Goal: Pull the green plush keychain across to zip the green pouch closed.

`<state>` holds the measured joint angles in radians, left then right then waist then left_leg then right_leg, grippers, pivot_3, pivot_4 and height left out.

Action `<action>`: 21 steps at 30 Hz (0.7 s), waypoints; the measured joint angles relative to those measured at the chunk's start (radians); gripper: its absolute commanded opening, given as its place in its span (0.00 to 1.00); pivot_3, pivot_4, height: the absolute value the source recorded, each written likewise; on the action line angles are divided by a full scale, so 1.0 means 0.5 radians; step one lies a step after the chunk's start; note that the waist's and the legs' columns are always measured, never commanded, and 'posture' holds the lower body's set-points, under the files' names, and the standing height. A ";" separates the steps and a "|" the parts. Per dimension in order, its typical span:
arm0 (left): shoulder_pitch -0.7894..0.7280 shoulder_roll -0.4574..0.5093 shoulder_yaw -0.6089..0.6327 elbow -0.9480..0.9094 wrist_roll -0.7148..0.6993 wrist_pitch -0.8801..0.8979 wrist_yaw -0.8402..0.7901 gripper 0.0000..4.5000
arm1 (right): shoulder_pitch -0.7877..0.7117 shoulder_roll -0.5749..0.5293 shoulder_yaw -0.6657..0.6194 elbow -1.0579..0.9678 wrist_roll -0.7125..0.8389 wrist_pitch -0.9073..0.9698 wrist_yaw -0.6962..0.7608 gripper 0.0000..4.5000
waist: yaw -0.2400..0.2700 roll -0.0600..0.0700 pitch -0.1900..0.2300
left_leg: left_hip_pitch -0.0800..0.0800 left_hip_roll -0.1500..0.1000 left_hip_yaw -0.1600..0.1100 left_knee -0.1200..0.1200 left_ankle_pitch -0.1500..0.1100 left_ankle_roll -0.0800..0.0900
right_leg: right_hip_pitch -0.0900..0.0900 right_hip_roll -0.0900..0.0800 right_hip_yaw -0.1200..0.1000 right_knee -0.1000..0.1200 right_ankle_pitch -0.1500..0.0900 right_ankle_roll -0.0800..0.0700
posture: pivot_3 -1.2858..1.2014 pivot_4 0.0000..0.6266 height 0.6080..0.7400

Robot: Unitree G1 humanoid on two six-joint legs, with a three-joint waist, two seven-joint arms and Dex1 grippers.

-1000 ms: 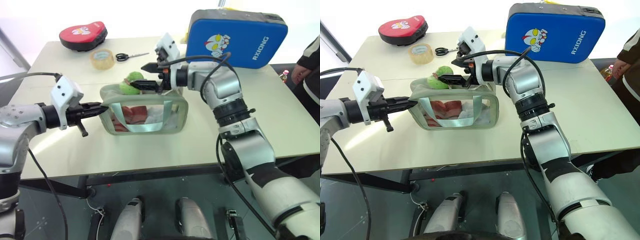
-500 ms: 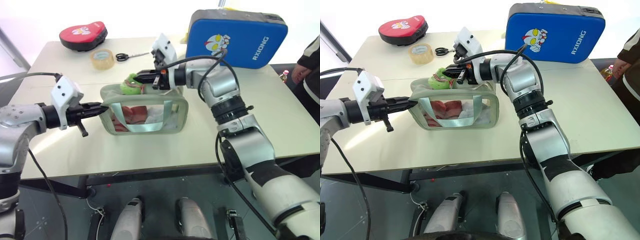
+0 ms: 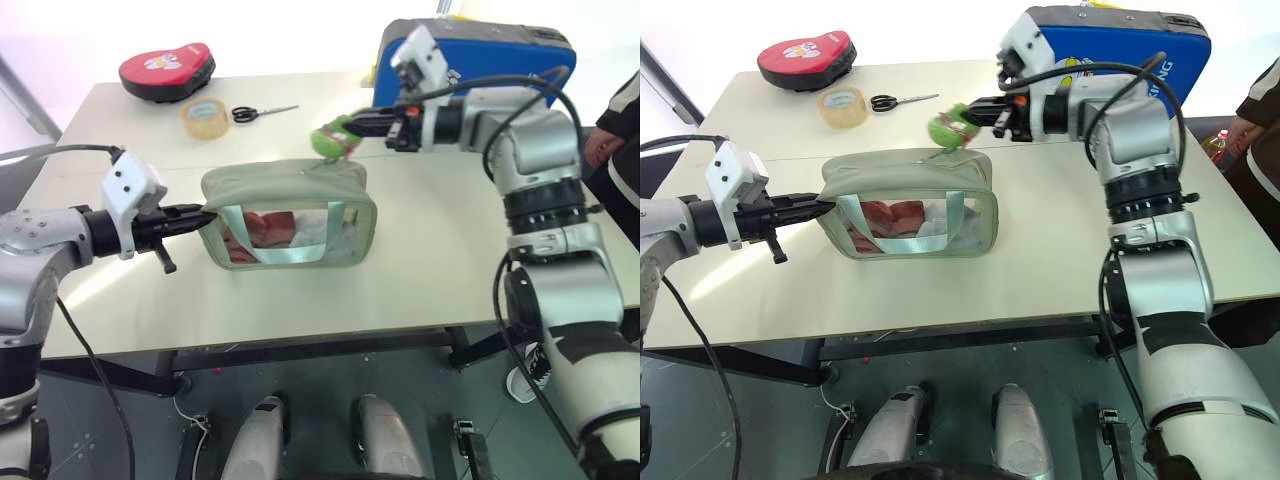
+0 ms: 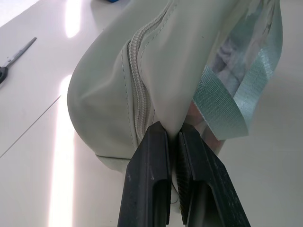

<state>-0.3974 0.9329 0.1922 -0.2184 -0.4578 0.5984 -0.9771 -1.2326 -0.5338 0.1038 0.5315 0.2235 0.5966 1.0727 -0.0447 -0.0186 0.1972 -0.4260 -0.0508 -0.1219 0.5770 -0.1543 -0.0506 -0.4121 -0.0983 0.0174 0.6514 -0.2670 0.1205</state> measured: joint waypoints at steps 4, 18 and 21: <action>-0.002 0.000 -0.004 0.002 0.003 -0.004 -0.003 0.00 | 0.097 -0.119 -0.034 -0.037 -0.008 0.015 -0.021 0.01 | -0.001 0.000 0.000 | 0.000 0.000 0.001 0.000 0.000 0.000 | 0.000 0.000 0.000 0.000 0.000 0.000 | 0.52 0.24 1.00; -0.093 0.002 -0.075 0.065 0.029 -0.039 -0.048 0.00 | 0.520 -0.209 -0.287 -0.207 0.060 0.167 -0.342 0.01 | 0.001 0.000 0.000 | 0.000 0.001 0.002 0.000 0.000 0.000 | 0.001 0.000 0.001 -0.001 0.000 0.000 | 0.52 0.24 1.00; -0.100 0.002 -0.091 0.087 0.030 -0.044 -0.050 0.00 | 0.671 -0.159 -0.302 -0.311 0.079 0.210 -0.409 0.01 | 0.002 0.000 0.000 | 0.000 0.001 0.002 0.001 0.000 0.000 | 0.002 0.000 0.001 -0.001 0.000 0.000 | 0.52 0.24 1.00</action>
<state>-0.4473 0.9338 0.1467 -0.1751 -0.4428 0.5765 -1.0021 -0.8973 -0.6133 -0.0472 0.3762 0.2632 0.7019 0.8680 -0.0439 -0.0185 0.1973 -0.4259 -0.0505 -0.1210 0.5773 -0.1542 -0.0504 -0.4113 -0.0985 0.0178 0.6511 -0.2670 0.1205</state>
